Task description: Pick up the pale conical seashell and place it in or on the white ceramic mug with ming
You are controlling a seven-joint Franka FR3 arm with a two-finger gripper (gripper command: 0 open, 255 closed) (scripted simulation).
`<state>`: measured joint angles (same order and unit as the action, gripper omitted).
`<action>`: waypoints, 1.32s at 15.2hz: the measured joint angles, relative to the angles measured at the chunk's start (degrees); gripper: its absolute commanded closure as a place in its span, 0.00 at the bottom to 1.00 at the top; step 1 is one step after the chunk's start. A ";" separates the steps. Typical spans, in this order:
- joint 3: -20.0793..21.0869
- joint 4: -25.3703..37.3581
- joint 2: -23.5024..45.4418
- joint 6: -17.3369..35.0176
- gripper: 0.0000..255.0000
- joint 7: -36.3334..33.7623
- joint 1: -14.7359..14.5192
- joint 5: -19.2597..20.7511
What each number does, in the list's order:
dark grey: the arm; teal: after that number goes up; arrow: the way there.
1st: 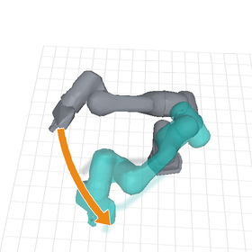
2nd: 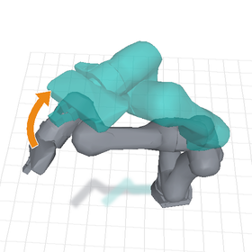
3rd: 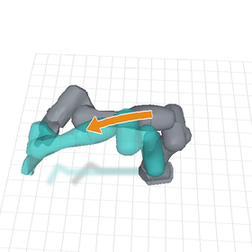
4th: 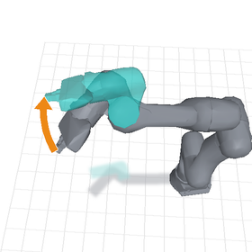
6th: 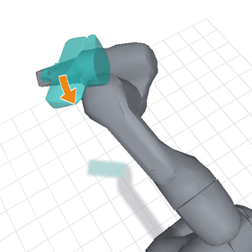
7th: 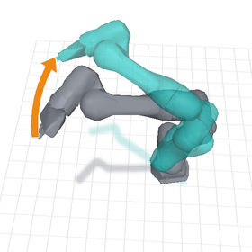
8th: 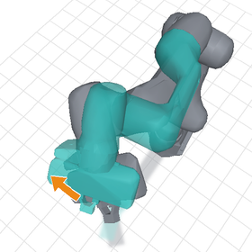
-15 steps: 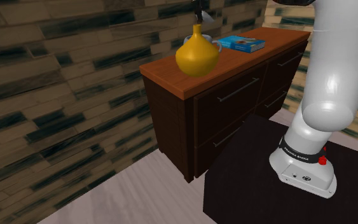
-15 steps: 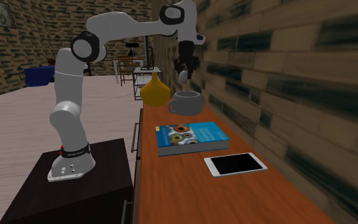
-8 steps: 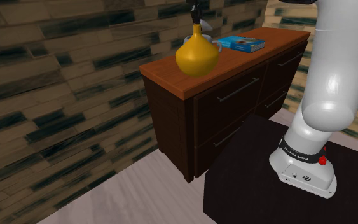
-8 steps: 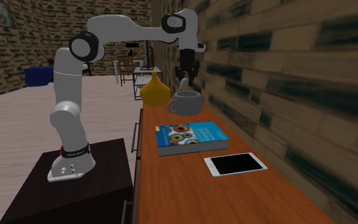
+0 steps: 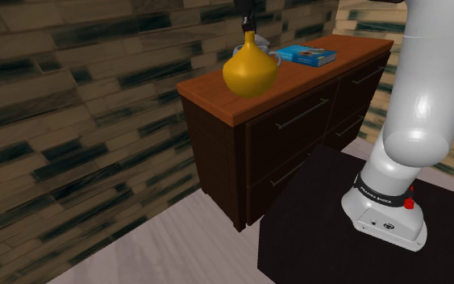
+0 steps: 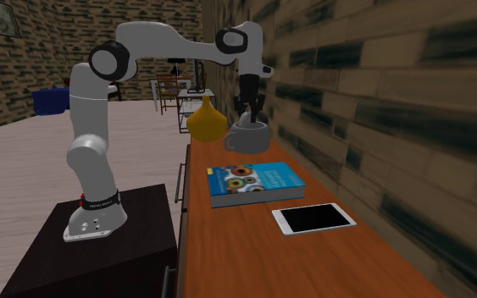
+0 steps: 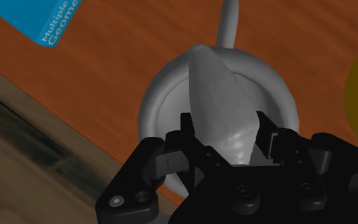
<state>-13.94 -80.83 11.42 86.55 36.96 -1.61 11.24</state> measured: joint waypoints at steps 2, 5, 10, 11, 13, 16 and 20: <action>0.01 -0.14 -0.05 0.09 1.00 -0.05 -0.02 0.01; 0.01 -0.19 -0.07 0.12 0.00 -0.06 -0.02 0.01; 0.01 -0.19 -0.08 0.12 0.00 -0.06 -0.02 0.02; 0.05 1.44 0.49 -0.94 0.00 0.07 -0.05 -0.10; 0.16 5.89 1.62 -4.25 0.00 0.40 -0.19 -0.29; 0.21 11.79 3.69 -8.11 0.00 0.96 -0.17 -0.66; 0.21 12.61 3.98 -8.69 0.00 1.06 -0.15 -0.71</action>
<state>-13.73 -68.22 15.40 77.85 38.02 -1.76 10.53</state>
